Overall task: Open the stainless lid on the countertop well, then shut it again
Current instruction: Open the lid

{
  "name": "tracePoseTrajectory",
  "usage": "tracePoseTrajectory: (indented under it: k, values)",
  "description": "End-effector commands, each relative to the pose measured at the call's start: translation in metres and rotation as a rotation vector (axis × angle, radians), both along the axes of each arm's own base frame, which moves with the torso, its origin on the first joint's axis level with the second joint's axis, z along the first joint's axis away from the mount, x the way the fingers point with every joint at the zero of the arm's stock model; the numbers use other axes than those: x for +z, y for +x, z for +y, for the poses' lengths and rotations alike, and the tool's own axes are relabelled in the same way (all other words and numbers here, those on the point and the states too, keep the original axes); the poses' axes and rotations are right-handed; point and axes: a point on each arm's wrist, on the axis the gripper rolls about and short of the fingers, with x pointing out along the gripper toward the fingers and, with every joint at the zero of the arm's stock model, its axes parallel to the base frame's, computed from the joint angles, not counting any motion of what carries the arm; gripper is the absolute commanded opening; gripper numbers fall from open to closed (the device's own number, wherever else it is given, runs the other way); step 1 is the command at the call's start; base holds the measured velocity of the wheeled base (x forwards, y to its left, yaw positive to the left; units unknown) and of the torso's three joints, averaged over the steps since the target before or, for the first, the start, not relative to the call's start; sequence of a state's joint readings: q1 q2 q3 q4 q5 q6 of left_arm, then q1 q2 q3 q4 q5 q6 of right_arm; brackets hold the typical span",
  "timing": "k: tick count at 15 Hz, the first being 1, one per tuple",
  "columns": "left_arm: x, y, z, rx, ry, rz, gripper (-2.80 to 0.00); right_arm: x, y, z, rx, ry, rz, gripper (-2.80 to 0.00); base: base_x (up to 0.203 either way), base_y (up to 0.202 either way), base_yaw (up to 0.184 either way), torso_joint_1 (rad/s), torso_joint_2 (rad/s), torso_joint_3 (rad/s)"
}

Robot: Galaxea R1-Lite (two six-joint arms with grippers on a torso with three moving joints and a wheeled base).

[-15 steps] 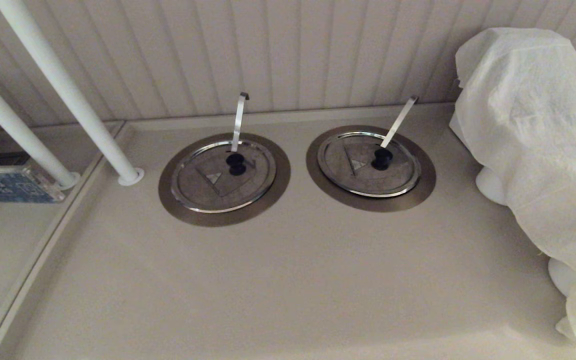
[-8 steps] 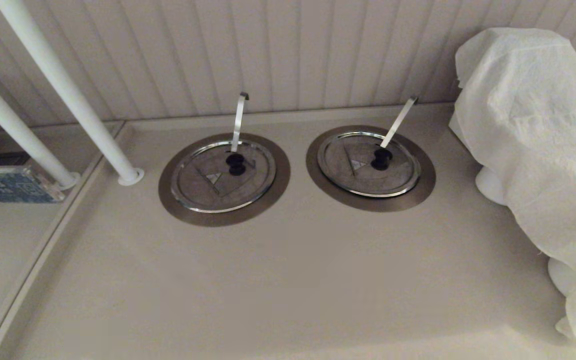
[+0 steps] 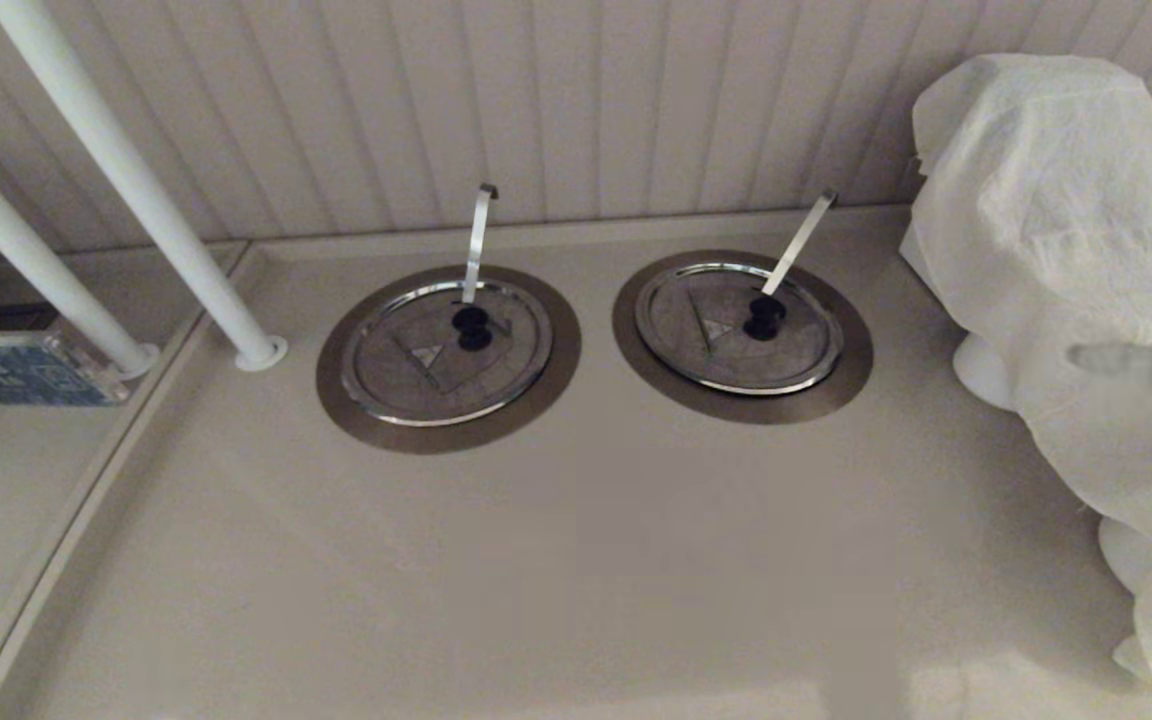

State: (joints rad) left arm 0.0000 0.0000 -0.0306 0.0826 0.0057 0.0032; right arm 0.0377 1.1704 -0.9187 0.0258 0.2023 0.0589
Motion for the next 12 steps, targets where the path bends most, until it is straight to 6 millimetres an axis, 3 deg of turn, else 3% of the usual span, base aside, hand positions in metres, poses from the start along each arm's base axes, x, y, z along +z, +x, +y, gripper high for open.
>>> tracePoseTrajectory:
  k: [1,5,6,9,12]
  values:
    - [0.000,0.000,0.000,0.000,0.000,0.000,-2.80,-0.027,0.083,0.009,0.029,-0.002,0.173,-2.80,0.000,0.000,0.000,0.000,0.00,0.000]
    - [0.000,0.000,0.000,0.000,0.000,0.000,-2.80,-0.039,0.176,0.029,0.011,0.022,0.159,-2.80,0.000,0.000,0.000,0.000,0.00,0.000]
    - [0.000,0.000,0.000,0.000,0.000,0.000,-2.80,-0.038,0.192,0.034,-0.013,0.019,0.129,0.00,0.000,0.000,0.000,0.000,0.00,0.000]
    - [0.000,0.000,0.000,0.000,0.000,0.000,-2.80,-0.034,0.224,0.063,-0.062,-0.008,0.057,0.00,0.000,0.000,0.000,0.000,0.00,0.000]
    - [0.000,0.000,0.000,0.000,0.000,0.000,-2.80,-0.056,0.227,0.096,-0.048,-0.043,0.087,0.00,0.000,0.000,0.000,0.000,0.00,0.000]
